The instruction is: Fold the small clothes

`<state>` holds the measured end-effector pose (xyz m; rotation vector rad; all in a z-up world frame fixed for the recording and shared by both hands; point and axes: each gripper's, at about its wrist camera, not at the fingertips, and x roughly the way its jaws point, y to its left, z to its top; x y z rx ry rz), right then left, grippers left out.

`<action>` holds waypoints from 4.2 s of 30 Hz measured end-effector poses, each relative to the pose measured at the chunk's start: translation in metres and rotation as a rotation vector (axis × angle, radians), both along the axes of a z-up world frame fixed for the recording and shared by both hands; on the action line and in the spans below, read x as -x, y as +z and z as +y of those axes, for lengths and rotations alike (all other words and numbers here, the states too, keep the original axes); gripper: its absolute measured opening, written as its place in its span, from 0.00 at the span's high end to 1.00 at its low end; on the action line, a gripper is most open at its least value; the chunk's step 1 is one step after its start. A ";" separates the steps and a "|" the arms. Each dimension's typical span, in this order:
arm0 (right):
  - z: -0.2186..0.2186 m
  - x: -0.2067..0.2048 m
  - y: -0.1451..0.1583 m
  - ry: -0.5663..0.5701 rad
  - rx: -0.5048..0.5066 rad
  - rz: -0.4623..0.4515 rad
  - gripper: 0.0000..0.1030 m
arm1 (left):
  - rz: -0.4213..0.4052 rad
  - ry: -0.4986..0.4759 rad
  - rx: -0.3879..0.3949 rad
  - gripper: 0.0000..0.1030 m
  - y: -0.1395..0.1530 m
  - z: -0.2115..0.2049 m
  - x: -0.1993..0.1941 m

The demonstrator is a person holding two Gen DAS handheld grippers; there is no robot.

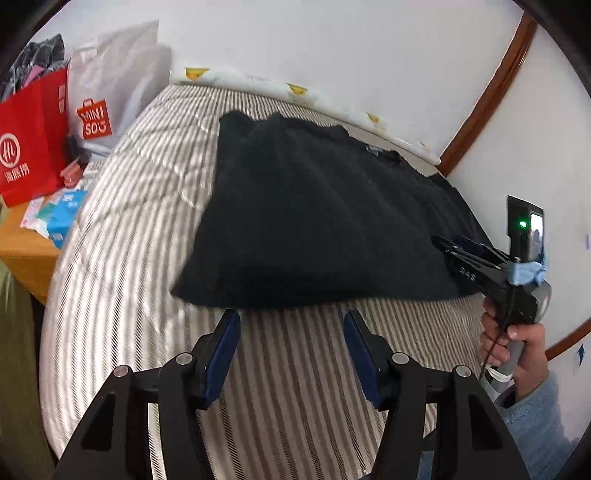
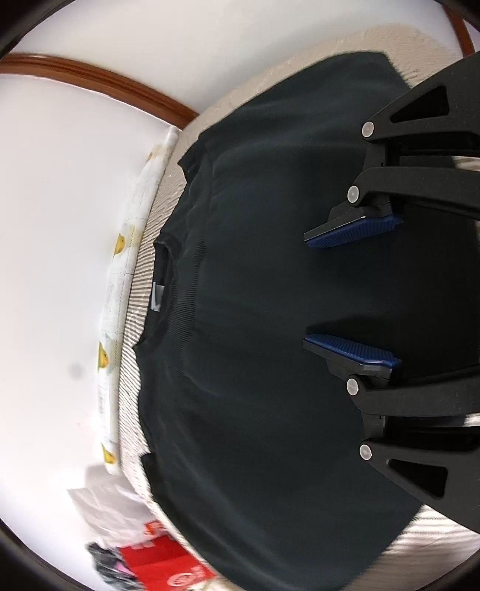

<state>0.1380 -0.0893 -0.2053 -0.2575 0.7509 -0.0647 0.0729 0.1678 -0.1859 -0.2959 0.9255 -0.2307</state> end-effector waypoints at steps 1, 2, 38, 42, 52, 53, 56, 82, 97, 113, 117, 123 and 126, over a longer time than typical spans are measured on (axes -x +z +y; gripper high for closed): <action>0.001 0.008 -0.001 0.010 0.022 -0.005 0.53 | -0.002 0.011 0.011 0.46 -0.003 0.000 0.001; 0.002 0.014 -0.002 0.016 0.034 -0.008 0.53 | 0.001 0.029 0.033 0.46 -0.006 0.001 0.002; -0.202 0.047 0.070 0.015 -0.208 -0.063 0.53 | -0.181 0.215 -0.061 0.83 0.109 -0.117 -0.055; -0.228 0.049 0.080 -0.025 -0.231 -0.088 0.53 | -0.189 0.056 -0.015 0.84 0.118 -0.167 -0.071; -0.249 0.076 0.072 -0.090 -0.202 -0.065 0.53 | -0.047 -0.166 -0.079 0.81 0.070 -0.245 -0.097; -0.247 0.078 0.071 -0.087 -0.212 -0.057 0.53 | -0.046 -0.176 -0.087 0.81 0.069 -0.246 -0.097; -0.238 0.080 0.070 -0.080 -0.239 -0.042 0.53 | -0.061 -0.242 -0.110 0.73 0.071 -0.255 -0.096; -0.089 -0.039 0.049 0.099 -0.622 0.049 0.32 | -0.025 -0.210 -0.007 0.40 0.010 -0.139 -0.038; -0.102 -0.029 0.087 0.132 -0.382 -0.175 0.84 | -0.019 -0.197 -0.095 0.39 -0.002 -0.179 -0.054; -0.269 -0.019 0.055 -0.152 -0.476 -0.090 0.79 | -0.108 -0.286 -0.146 0.39 0.011 -0.253 -0.061; -0.275 -0.006 0.056 -0.187 -0.457 -0.099 0.59 | -0.124 -0.292 -0.130 0.60 0.015 -0.254 -0.062; -0.285 -0.006 0.039 -0.257 -0.431 -0.031 0.36 | -0.136 -0.271 -0.094 0.75 0.021 -0.254 -0.073; -0.278 -0.014 0.037 -0.210 -0.503 -0.012 0.76 | -0.140 -0.251 -0.065 0.81 0.022 -0.244 -0.077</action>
